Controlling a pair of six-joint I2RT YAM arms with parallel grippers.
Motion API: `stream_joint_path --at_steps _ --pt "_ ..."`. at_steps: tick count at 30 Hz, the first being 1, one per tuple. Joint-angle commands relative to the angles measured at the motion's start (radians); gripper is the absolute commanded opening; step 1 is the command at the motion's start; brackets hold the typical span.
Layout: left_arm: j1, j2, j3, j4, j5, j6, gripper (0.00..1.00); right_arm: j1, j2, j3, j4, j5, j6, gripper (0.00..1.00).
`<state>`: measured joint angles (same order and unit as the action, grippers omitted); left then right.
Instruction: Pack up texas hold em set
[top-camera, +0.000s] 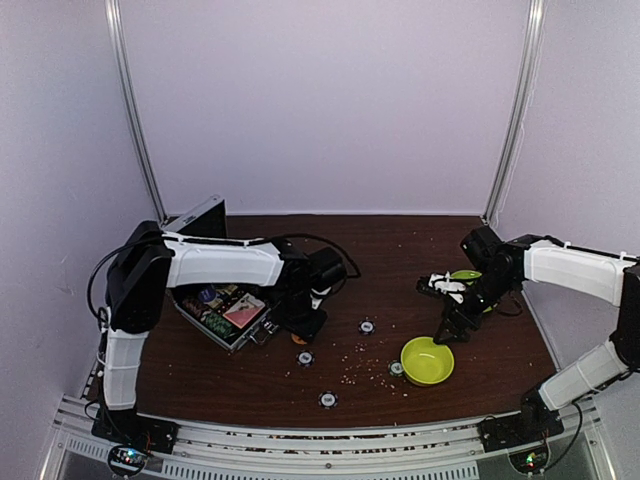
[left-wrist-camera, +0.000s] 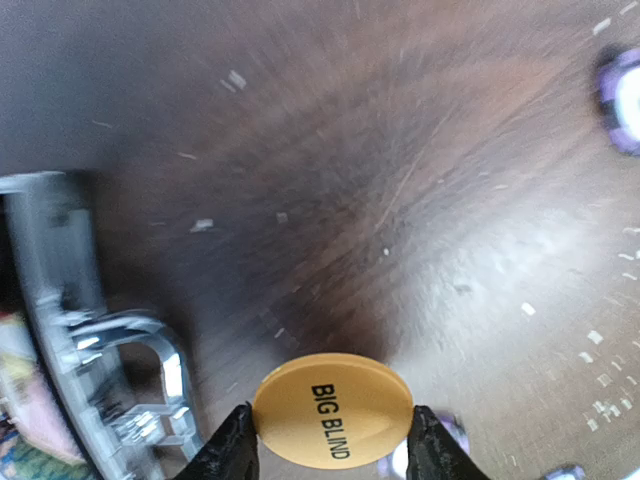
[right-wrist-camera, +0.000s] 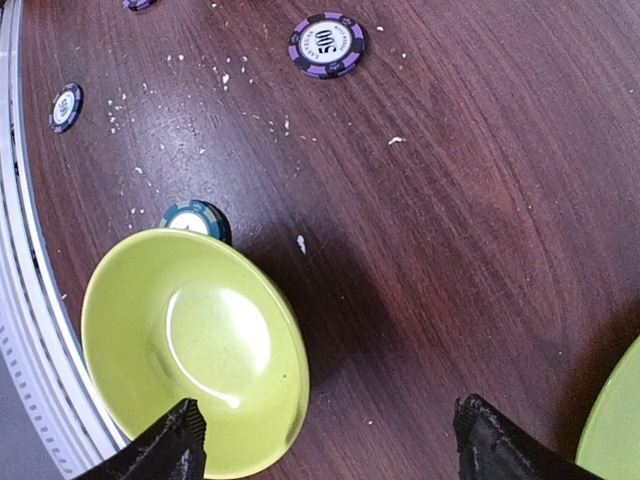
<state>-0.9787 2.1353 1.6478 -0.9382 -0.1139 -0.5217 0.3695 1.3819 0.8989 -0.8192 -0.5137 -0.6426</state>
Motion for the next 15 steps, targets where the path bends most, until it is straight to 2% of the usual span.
stream_joint_path --at_steps 1,10,15 --pt "0.023 -0.143 0.031 -0.030 -0.065 0.041 0.46 0.008 0.010 0.030 -0.011 0.020 -0.005 0.87" --pt "0.217 -0.306 -0.183 -0.038 -0.211 0.036 0.46 0.009 0.012 0.033 -0.014 0.024 -0.006 0.87" --pt "0.348 -0.343 -0.283 0.008 -0.222 0.047 0.46 0.010 0.015 0.034 -0.015 0.024 -0.008 0.87"
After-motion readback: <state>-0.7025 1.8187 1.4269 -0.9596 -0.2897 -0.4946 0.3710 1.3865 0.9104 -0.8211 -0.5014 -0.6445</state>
